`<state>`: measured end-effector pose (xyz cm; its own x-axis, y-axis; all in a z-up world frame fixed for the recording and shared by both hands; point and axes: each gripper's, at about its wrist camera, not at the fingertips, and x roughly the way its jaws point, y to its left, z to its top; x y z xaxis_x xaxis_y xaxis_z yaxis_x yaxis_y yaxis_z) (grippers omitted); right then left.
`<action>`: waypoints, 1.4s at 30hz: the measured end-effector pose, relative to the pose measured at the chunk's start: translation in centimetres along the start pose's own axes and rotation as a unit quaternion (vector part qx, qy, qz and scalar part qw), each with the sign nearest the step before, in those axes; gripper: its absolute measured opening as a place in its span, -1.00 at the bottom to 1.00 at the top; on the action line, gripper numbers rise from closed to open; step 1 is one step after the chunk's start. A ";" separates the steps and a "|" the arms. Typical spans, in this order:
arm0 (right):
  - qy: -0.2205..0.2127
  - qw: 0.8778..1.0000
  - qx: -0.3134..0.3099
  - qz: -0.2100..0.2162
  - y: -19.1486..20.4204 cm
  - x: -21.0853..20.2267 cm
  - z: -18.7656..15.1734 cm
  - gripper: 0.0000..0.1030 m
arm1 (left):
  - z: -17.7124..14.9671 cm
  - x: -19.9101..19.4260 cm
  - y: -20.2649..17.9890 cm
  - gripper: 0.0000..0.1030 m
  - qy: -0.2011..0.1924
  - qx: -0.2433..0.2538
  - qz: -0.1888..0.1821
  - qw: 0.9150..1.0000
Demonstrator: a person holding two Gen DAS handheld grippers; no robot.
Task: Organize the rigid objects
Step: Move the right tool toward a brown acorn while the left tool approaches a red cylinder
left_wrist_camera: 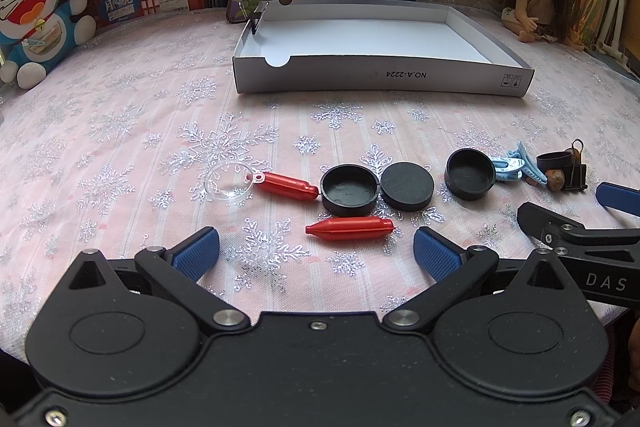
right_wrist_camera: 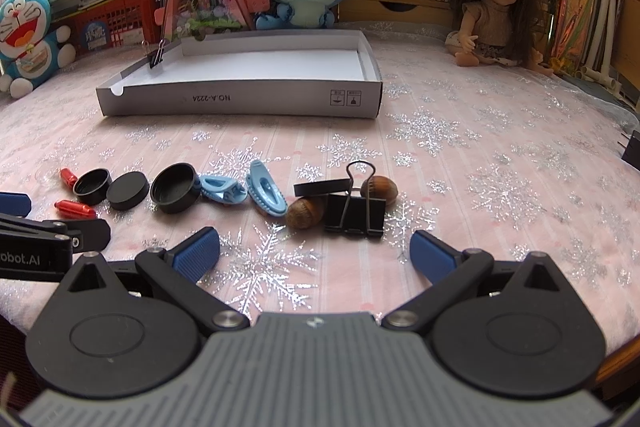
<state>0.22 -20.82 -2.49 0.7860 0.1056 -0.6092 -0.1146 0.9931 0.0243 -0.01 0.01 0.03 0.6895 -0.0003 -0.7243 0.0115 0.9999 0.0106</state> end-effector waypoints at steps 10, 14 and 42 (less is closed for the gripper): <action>-0.029 1.000 -0.002 0.004 -0.1 0.0 -0.8 1.00 | 0.0 -0.2 1.0 1.00 -0.018 -0.005 0.008 1.000; -0.020 1.000 0.000 0.010 -0.5 0.0 -0.2 0.99 | 0.0 -0.4 0.7 0.81 -0.020 -0.003 0.000 1.000; -0.043 0.994 -0.074 0.064 -0.9 -0.8 0.6 -0.24 | -0.4 -1.7 -0.2 -0.17 -0.041 0.010 -0.058 0.997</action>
<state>0.04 -21.74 -1.57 0.8074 0.2406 -0.5387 -0.3001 0.9536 -0.0239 -1.47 -0.22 1.02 0.7394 -0.1171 -0.6630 0.1078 0.9926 -0.0551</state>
